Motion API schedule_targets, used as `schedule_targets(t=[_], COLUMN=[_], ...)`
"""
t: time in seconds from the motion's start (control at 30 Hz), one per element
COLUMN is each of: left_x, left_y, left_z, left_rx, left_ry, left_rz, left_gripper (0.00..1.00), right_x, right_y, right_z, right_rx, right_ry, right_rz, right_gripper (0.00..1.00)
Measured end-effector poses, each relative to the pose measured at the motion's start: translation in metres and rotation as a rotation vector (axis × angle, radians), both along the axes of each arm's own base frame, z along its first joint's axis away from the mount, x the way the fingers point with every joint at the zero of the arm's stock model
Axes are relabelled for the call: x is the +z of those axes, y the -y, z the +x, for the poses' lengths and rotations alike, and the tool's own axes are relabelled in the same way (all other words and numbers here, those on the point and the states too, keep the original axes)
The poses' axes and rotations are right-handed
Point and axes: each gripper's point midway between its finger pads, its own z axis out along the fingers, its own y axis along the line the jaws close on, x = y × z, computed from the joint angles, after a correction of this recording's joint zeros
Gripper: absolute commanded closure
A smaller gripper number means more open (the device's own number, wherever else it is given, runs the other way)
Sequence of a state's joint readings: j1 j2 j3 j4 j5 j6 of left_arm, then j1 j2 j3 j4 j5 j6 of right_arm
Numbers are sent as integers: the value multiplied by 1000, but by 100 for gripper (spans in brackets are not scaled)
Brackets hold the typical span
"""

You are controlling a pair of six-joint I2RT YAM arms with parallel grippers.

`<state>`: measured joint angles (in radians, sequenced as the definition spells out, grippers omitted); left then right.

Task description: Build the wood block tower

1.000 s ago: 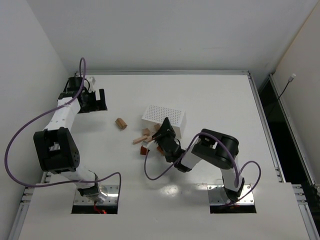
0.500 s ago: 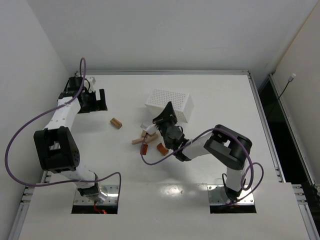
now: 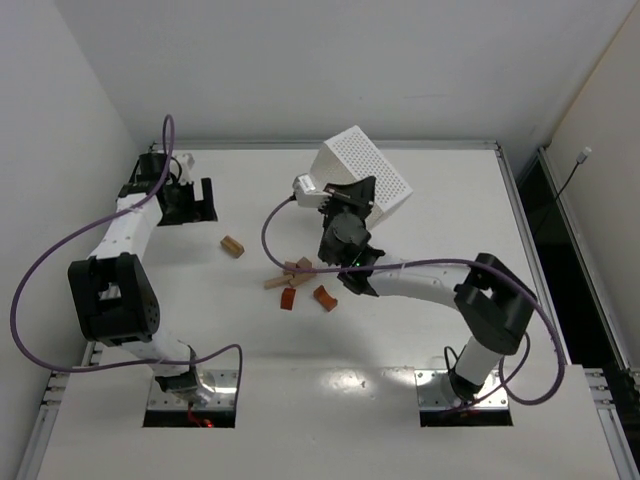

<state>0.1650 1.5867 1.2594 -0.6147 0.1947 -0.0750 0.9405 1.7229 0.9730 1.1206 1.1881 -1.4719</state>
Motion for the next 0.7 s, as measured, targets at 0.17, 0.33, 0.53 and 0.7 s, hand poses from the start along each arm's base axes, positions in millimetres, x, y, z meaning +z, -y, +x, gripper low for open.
schedule_targets(t=[0.17, 0.33, 0.53, 0.7], left_x=[0, 0, 0, 3], left_y=[11, 22, 34, 40], left_z=[0, 0, 0, 1], left_rx=[-42, -75, -114, -136], left_ry=[-1, -2, -2, 5], left_rz=[7, 12, 19, 18], left_gripper=[0, 0, 0, 0], right_x=[-3, 1, -74, -135], right_y=[-31, -41, 51, 166], right_z=[28, 50, 70, 91], right_rx=[80, 187, 38, -208], right_ry=[-183, -391, -741, -864], right_rz=[220, 511, 768, 1046], right_gripper=[100, 100, 100, 100])
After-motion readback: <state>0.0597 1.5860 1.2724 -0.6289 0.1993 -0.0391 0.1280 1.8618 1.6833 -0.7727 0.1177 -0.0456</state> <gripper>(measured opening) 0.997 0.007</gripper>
